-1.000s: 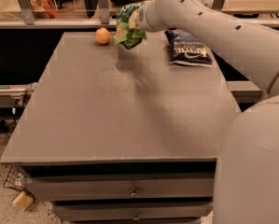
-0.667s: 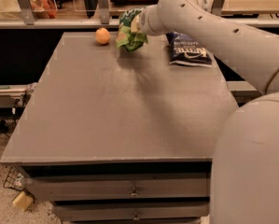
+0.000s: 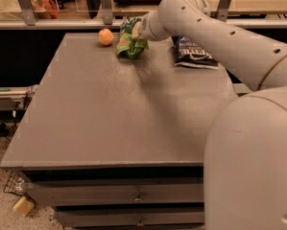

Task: Move green rice chip bag near orange

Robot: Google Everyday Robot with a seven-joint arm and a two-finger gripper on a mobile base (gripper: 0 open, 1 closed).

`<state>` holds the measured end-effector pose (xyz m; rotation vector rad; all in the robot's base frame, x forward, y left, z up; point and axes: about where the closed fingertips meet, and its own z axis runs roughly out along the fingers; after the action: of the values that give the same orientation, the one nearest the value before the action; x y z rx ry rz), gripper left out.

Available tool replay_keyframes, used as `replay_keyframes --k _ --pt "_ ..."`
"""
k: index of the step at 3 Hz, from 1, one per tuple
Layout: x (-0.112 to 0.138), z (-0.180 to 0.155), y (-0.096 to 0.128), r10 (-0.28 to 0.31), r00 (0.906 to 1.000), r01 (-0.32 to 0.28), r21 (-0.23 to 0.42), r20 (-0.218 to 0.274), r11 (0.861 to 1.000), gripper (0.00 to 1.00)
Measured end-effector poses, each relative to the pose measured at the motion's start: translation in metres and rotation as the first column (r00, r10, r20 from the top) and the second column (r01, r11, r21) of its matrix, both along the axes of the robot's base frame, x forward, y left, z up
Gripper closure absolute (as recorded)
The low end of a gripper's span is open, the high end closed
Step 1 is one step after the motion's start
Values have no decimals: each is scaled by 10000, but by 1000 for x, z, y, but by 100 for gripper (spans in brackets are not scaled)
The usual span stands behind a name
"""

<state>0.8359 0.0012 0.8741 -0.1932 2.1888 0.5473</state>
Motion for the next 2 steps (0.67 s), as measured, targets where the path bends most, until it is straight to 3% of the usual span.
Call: replay_keyframes --k 1,2 --pt "2 -12 9 94 9991 -91 75 -405 9999 38" --pt "0 -17 11 102 9983 -100 36 -578 9999 15"
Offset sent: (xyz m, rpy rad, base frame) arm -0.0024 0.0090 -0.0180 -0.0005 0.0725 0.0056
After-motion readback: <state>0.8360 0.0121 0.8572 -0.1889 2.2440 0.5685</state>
